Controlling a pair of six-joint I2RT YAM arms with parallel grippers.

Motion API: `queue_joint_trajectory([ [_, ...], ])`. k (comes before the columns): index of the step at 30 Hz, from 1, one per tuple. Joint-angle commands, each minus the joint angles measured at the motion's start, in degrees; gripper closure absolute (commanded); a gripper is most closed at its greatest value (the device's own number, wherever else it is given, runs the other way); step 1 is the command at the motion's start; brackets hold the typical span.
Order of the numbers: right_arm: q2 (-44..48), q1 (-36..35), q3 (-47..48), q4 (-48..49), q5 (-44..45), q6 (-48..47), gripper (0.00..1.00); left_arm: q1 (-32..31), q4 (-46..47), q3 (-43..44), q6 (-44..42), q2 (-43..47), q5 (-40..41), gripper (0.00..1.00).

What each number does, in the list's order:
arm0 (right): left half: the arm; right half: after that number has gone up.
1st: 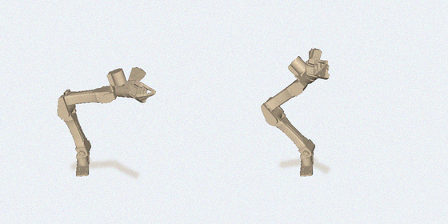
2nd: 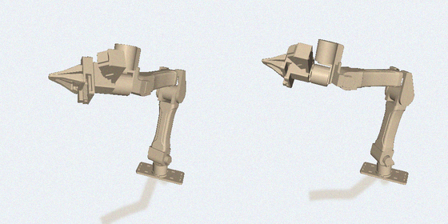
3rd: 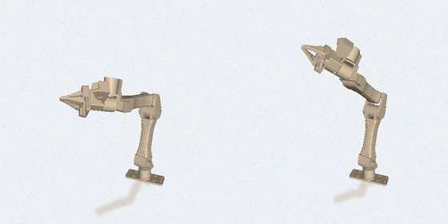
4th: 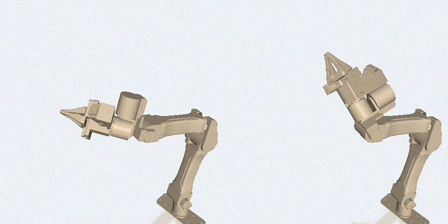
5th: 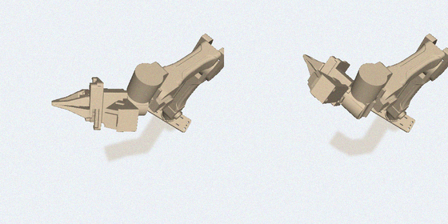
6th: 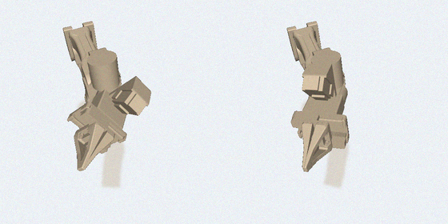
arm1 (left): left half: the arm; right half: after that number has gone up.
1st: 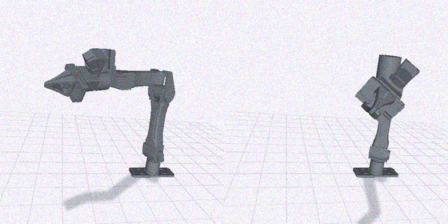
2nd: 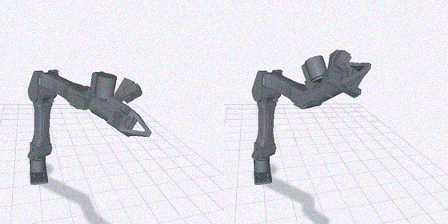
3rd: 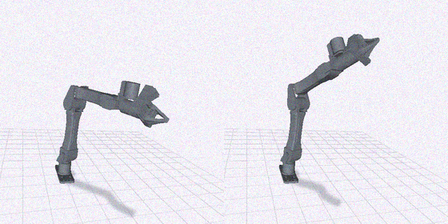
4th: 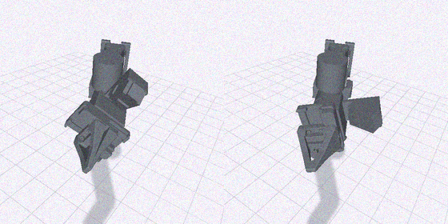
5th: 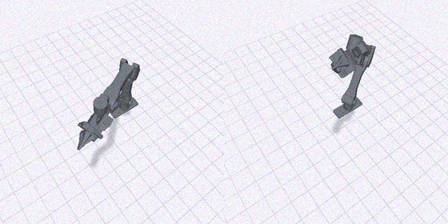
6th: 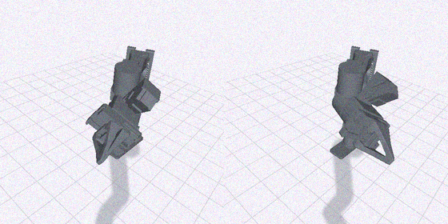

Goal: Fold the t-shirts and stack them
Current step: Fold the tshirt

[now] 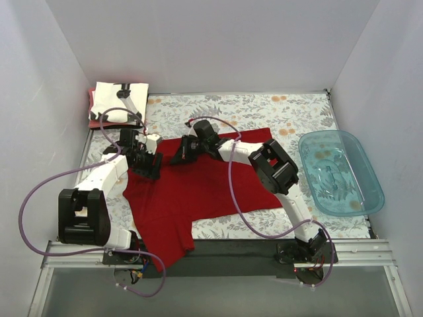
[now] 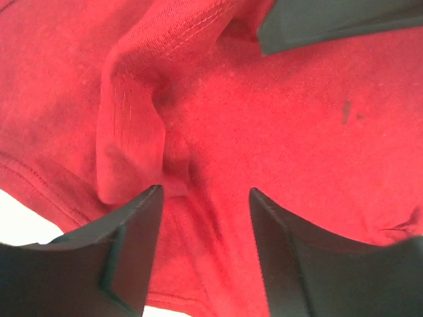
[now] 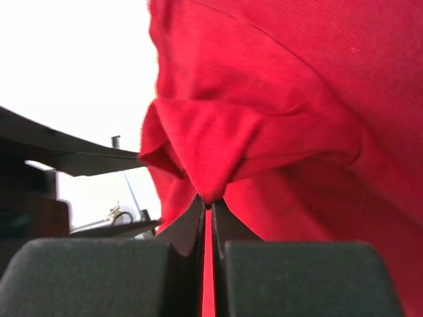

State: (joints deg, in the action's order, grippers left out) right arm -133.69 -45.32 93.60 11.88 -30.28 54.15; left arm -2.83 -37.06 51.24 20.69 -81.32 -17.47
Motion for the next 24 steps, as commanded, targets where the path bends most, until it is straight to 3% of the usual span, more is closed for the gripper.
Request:
queue_joint_trajectory([
  [1, 4.75, 0.41, -1.49, 2.18, -2.32, 0.52, 0.99, -1.48, 2.86, -1.06, -0.56, 1.34, 4.90, 0.49],
  [5, 5.45, 0.76, -2.54, 2.10, -3.20, 1.66, 0.99, -1.65, 2.35, -0.62, -0.56, 1.33, 6.23, 0.57],
  [14, 7.65, 1.38, -6.75, 1.83, -6.19, 2.98, 0.99, -0.95, -3.02, -2.37, -2.84, 4.85, 6.13, 0.56],
  [17, 9.31, 1.46, -9.56, 1.66, -6.72, 2.46, 0.99, 1.94, -3.98, -0.98, -2.24, 5.65, 3.96, 0.56],
  [18, 9.67, 1.46, -10.19, 1.66, -6.72, 2.10, 0.99, 5.95, -5.20, -0.10, -2.06, 5.21, 2.63, 0.56],
  [24, 9.68, 1.55, -10.99, 0.95, -6.46, -0.10, 0.99, 13.10, -7.25, 6.41, 0.75, -3.58, -2.13, 0.59],
])
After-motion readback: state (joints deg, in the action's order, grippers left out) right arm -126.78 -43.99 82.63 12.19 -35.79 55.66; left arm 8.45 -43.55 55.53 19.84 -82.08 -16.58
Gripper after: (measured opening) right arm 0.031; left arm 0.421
